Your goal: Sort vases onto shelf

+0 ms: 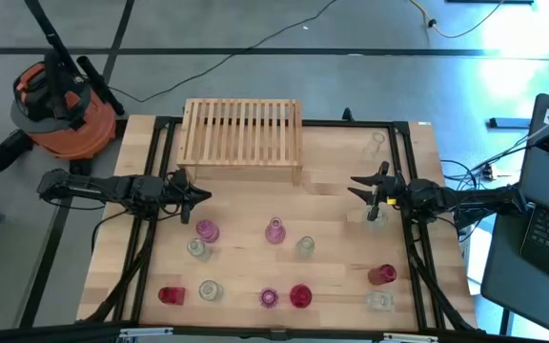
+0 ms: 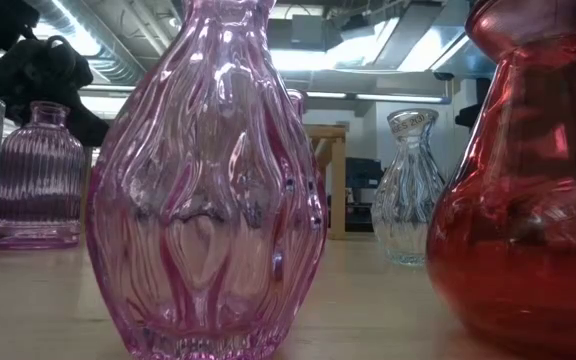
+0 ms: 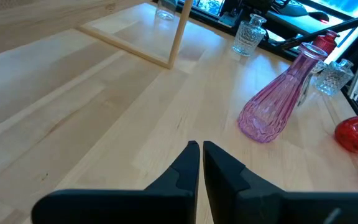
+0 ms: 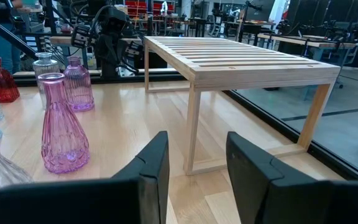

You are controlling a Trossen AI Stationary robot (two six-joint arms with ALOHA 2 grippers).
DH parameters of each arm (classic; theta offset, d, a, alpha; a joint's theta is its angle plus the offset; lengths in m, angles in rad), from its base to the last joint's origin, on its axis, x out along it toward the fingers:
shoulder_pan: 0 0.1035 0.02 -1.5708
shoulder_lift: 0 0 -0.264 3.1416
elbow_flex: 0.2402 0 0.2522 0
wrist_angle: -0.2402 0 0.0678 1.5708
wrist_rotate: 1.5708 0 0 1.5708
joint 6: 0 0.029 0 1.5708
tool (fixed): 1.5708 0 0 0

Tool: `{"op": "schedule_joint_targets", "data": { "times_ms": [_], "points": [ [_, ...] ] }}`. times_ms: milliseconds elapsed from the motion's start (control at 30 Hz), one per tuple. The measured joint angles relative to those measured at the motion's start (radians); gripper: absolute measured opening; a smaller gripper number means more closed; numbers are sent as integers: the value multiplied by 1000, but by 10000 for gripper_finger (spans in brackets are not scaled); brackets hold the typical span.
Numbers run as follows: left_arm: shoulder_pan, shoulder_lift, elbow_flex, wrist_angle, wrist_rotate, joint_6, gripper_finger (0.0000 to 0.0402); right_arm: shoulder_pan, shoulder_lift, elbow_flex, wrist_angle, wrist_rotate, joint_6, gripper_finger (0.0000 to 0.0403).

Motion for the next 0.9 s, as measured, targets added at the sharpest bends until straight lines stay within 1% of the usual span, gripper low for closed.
{"op": "schedule_joint_targets", "data": {
  "times_ms": [267,400,467,533,633,733,800,900],
  "points": [
    [0,0,0,0,0,0,15,0,0,-2,14,0,5,111],
    [0,0,0,0,0,0,15,0,0,-3,98,6,6,111],
    [0,0,0,0,0,0,15,0,0,-3,170,58,11,111],
    [0,0,0,0,0,0,15,0,0,-3,257,109,58,111],
    [0,0,0,0,0,0,15,0,0,-3,393,214,114,111],
    [0,0,0,0,0,0,15,0,0,-3,464,301,124,111],
    [0,0,0,0,0,0,15,0,0,-2,497,319,124,111],
    [0,0,0,0,0,0,15,0,0,-2,502,313,131,111]
  ]
}}
